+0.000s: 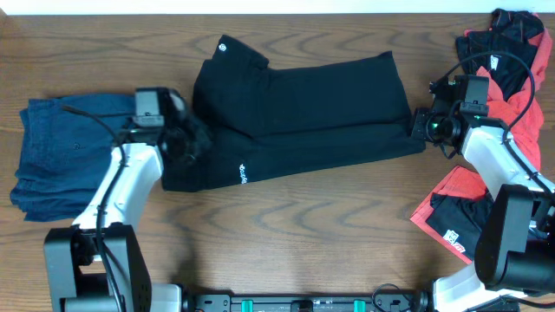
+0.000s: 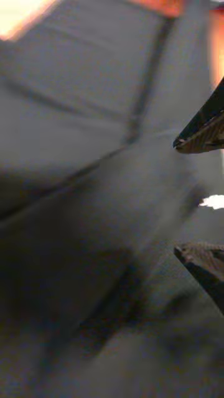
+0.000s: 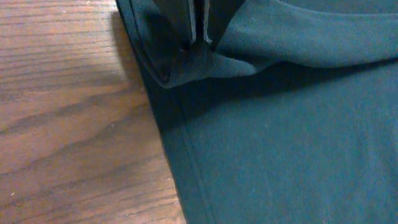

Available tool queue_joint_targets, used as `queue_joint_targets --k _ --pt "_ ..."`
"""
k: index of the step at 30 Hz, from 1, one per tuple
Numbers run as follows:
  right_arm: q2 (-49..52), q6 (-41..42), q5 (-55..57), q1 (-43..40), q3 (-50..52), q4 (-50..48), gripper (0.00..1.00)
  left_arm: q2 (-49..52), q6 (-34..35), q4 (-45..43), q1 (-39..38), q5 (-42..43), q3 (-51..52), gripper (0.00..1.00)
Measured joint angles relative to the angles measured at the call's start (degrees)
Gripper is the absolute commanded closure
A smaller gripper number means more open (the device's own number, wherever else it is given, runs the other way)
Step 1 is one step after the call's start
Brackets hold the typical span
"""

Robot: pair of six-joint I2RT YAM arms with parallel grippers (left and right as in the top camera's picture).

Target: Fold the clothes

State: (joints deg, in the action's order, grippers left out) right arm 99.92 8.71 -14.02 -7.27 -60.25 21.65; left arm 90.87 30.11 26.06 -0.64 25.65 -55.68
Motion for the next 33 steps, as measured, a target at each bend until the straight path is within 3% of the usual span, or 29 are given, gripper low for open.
queue_joint_targets --k 5,12,18,27,33 --pt "0.0 0.0 0.1 0.0 0.0 0.2 0.99 0.0 -0.8 0.5 -7.8 0.3 0.7 0.52" --pt "0.0 0.0 0.1 0.0 0.0 1.0 0.99 0.0 7.8 -2.2 -14.1 -4.6 3.2 0.52" --pt "0.0 0.0 0.1 0.0 0.0 1.2 0.99 0.9 13.7 -6.1 -17.4 -8.5 3.8 0.53" --pt "0.0 0.0 0.1 0.0 0.0 1.2 0.99 8.7 15.6 -12.8 -18.4 -10.9 3.9 0.55" --pt "0.0 0.0 0.1 0.0 0.0 1.2 0.99 9.5 16.4 -18.8 -18.4 -11.5 4.0 0.73"
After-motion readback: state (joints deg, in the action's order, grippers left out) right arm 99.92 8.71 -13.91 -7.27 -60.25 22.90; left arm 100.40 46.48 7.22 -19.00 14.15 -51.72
